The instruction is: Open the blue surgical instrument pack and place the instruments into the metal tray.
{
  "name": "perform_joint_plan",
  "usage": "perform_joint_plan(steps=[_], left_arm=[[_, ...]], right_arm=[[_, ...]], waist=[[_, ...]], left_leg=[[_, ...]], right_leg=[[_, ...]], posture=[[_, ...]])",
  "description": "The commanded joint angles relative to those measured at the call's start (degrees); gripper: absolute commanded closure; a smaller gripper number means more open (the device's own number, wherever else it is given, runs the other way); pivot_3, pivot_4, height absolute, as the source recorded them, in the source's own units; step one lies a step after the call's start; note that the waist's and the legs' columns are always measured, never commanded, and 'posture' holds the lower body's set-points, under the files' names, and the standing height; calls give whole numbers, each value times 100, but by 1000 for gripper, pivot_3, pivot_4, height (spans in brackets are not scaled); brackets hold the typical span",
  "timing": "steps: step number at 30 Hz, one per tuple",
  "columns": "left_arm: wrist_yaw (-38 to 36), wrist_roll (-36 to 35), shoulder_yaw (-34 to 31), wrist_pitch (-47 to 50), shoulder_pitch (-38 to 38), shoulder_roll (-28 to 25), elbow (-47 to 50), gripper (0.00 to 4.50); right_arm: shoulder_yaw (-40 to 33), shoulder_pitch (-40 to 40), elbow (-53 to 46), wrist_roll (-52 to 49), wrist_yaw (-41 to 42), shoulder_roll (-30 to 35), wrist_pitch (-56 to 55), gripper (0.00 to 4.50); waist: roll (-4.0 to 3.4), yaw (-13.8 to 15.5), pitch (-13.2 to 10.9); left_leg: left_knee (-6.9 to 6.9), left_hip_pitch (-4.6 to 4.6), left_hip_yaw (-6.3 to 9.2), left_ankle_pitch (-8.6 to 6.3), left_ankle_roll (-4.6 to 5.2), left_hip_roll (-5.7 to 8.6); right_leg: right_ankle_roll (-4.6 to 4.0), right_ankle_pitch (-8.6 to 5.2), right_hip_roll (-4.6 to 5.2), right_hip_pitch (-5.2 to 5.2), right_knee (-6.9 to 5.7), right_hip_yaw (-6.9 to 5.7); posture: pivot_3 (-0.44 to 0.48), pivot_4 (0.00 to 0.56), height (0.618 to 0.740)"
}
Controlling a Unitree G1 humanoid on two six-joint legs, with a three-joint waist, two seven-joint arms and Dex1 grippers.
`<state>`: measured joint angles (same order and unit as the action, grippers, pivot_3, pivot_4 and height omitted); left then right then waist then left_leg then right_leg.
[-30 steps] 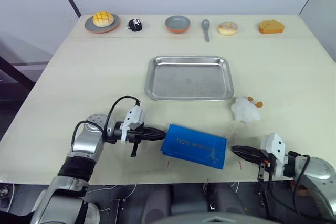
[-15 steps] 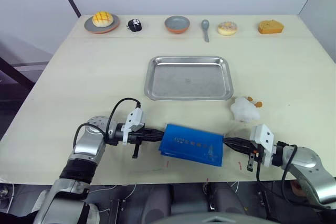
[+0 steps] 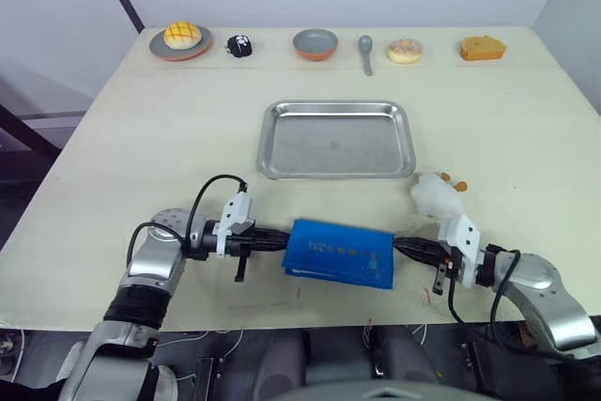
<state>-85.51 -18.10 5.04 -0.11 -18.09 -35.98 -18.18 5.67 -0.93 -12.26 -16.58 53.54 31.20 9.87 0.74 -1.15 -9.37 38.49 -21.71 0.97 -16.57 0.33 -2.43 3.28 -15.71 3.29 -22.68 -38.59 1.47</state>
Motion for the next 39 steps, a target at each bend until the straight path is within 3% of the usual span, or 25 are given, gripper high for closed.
perform_joint_plan(steps=[1, 10, 18, 26, 34, 37, 39], left_arm=[[144, 37, -11, -102, -146, 102, -95, 4500], [417, 230, -49, -386, -640, 292, -600, 4500], [419, 195, -106, -422, -493, 226, -532, 4500], [438, -17, -354, -182, -216, -65, -177, 4500], [64, -807, -1101, 488, 557, -911, 904, 4500], [-235, -1183, -1304, 749, 737, -1210, 1322, 4500], [-270, -1396, -1360, 958, 769, -1330, 1683, 4500]], right_arm=[[108, 279, 100, 20, -75, -214, -207, 4432], [118, 1048, 961, 347, -252, -604, -750, 4432], [27, 714, 562, 241, -114, -421, -684, 4432], [-384, 120, -154, -250, -34, -34, -424, 4432], [-768, -180, -475, -699, 355, 349, -491, 4432], [-707, -237, -607, -723, 548, 432, -610, 3678], [-650, -268, -642, -738, 710, 456, -750, 2708]], waist=[[0, 12, 1], [-1, 27, 0], [-1, 32, 0], [-2, 20, 0], [-2, 25, -2], [0, 21, -4], [-1, 38, -5]], left_leg=[[0, 0, 1, 0, 0, 0], [4, -5, 2, 0, -1, 0], [4, -8, 5, 0, -1, 0], [3, -7, 9, 0, 0, 0], [2, -8, 11, 0, 0, 0], [1, -12, 12, 0, 0, -2], [1, -14, 14, 0, 0, -2]], right_leg=[[0, 0, 0, 0, 0, 0], [0, 0, 0, -2, 0, -3], [0, 0, 0, -3, 0, -4], [0, 0, -1, -3, -1, -4], [-1, -1, 0, -5, 0, -4], [-1, -2, -1, -8, 1, -6], [-1, -2, -1, -8, 3, -8]], posture=[[0, 150, 732], [0, 150, 732], [0, 150, 732], [0, 150, 732], [0, 150, 732], [0, 150, 732], [0, 150, 732]])
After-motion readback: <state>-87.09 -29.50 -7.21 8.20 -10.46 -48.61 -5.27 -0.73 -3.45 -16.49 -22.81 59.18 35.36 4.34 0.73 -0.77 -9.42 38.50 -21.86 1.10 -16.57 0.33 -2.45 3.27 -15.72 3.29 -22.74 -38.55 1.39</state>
